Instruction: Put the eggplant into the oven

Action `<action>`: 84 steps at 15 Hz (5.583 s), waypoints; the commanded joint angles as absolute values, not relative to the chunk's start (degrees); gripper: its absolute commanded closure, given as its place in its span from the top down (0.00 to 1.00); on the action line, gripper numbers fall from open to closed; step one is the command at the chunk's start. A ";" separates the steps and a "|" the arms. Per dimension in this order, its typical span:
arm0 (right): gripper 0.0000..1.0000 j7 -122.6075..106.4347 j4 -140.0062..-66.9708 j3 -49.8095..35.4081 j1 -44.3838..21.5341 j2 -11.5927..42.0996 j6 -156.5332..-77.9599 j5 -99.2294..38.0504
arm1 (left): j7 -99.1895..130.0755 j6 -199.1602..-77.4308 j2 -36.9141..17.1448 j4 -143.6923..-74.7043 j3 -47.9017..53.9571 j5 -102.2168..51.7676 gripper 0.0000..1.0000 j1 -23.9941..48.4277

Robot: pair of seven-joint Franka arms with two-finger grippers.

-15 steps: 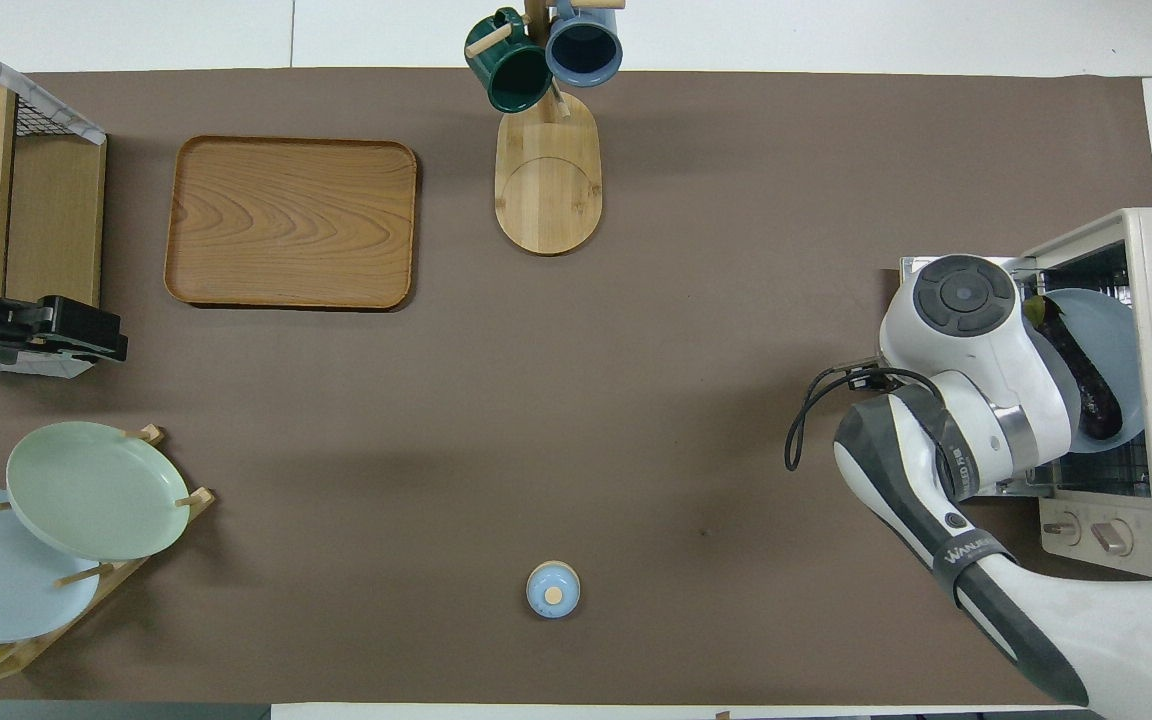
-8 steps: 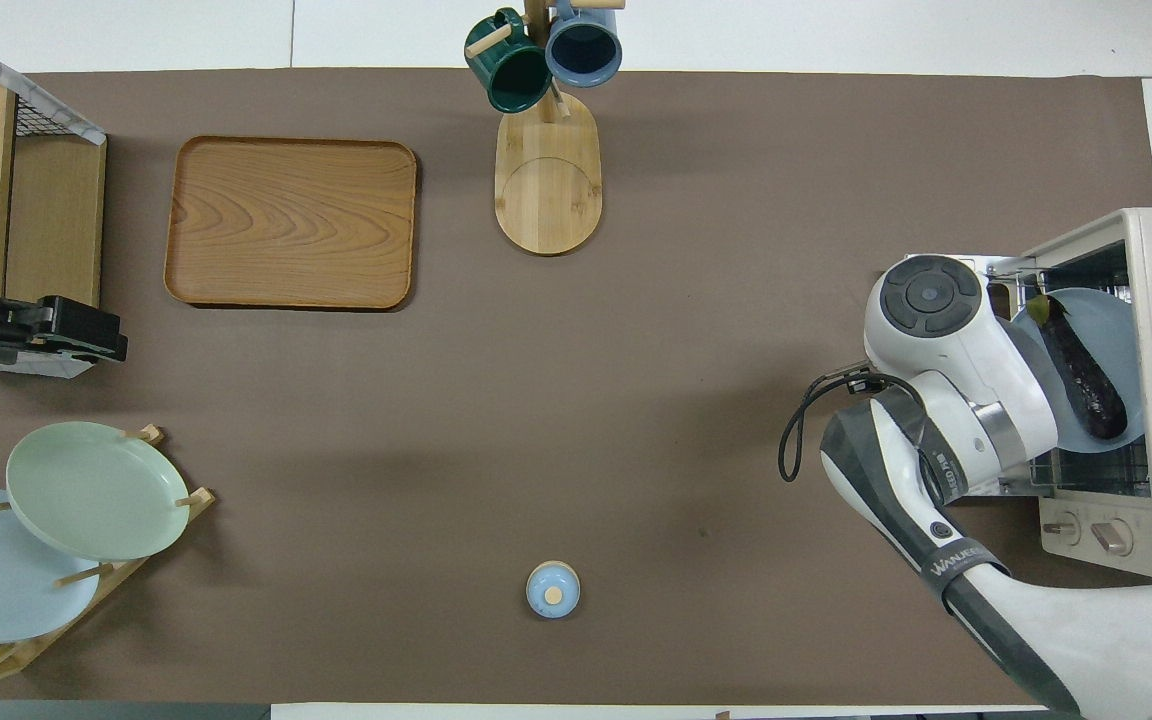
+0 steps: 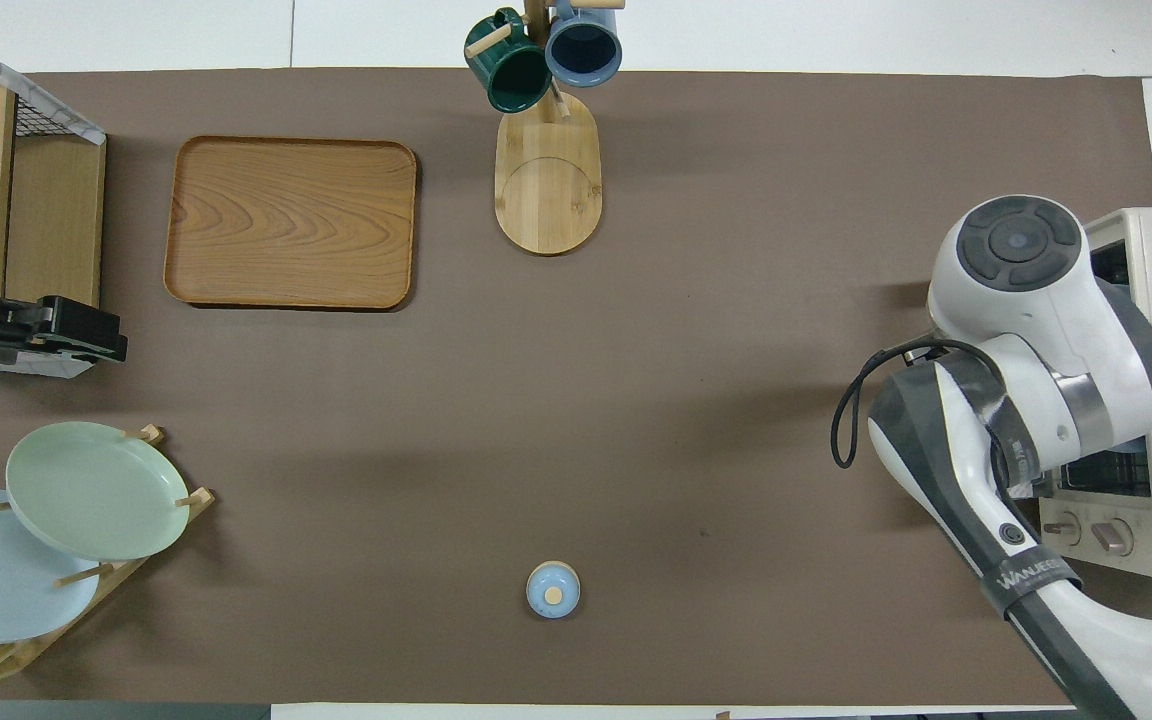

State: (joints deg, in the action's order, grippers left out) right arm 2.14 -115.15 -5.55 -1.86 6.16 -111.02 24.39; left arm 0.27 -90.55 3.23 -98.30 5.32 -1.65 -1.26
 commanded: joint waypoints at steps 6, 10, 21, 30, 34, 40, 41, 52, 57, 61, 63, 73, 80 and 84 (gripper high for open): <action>0.00 -7.02 -114.35 -4.75 3.69 2.91 -107.41 23.13 | -0.35 -90.44 3.69 -98.53 5.98 -0.79 1.00 -2.20; 0.00 -12.38 -114.26 -4.66 6.76 -0.08 -105.30 19.87 | -0.35 -90.44 3.69 -98.53 5.98 -0.79 1.00 -2.20; 0.17 -13.54 -99.76 -4.40 7.82 -4.66 -87.73 9.77 | -0.35 -90.44 3.69 -98.53 5.98 -0.79 1.00 -2.20; 1.00 -13.01 -95.10 -3.52 7.21 -2.37 -85.09 4.04 | -0.35 -90.44 3.69 -98.53 5.98 -0.79 1.00 -2.20; 1.00 -10.48 -94.04 -3.86 6.94 -0.97 -83.24 3.69 | -0.35 -90.44 3.69 -98.53 5.98 -0.79 1.00 -2.20; 1.00 -5.63 -91.24 -1.07 2.82 1.84 -80.95 3.60 | -0.35 -90.44 3.69 -98.53 5.98 -0.79 1.00 -2.20; 1.00 -5.63 -90.10 0.25 1.42 2.80 -80.16 4.04 | -0.35 -90.35 3.69 -98.53 5.98 -0.79 1.00 -2.20; 1.00 -5.54 -89.65 3.43 -0.01 1.05 -80.51 3.25 | -0.35 -90.44 3.69 -98.53 5.98 -0.79 1.00 -2.20; 1.00 -5.45 -89.47 3.08 1.05 1.23 -81.65 2.99 | -0.35 -90.44 3.69 -98.53 5.98 -0.79 1.00 -2.20; 1.00 -5.45 -89.30 3.08 0.88 1.23 -82.26 3.08 | -0.35 -90.44 3.69 -98.53 5.98 -0.79 1.00 -2.20; 1.00 -5.36 -89.30 3.16 0.70 1.14 -82.35 3.08 | -0.35 -90.44 3.69 -98.53 5.98 -0.79 1.00 -2.20; 1.00 -5.27 -89.03 2.81 0.44 0.88 -85.17 -1.74 | -0.35 -90.44 3.69 -98.53 5.98 -0.79 1.00 -2.20; 1.00 -5.19 -88.42 2.64 0.44 0.97 -85.08 -0.09 | -0.44 -90.44 3.69 -98.53 5.98 -0.79 1.00 -2.20; 1.00 -5.27 -88.42 2.55 0.44 0.97 -85.25 0.26 | -0.35 -90.44 3.69 -98.53 5.98 -0.79 1.00 -2.20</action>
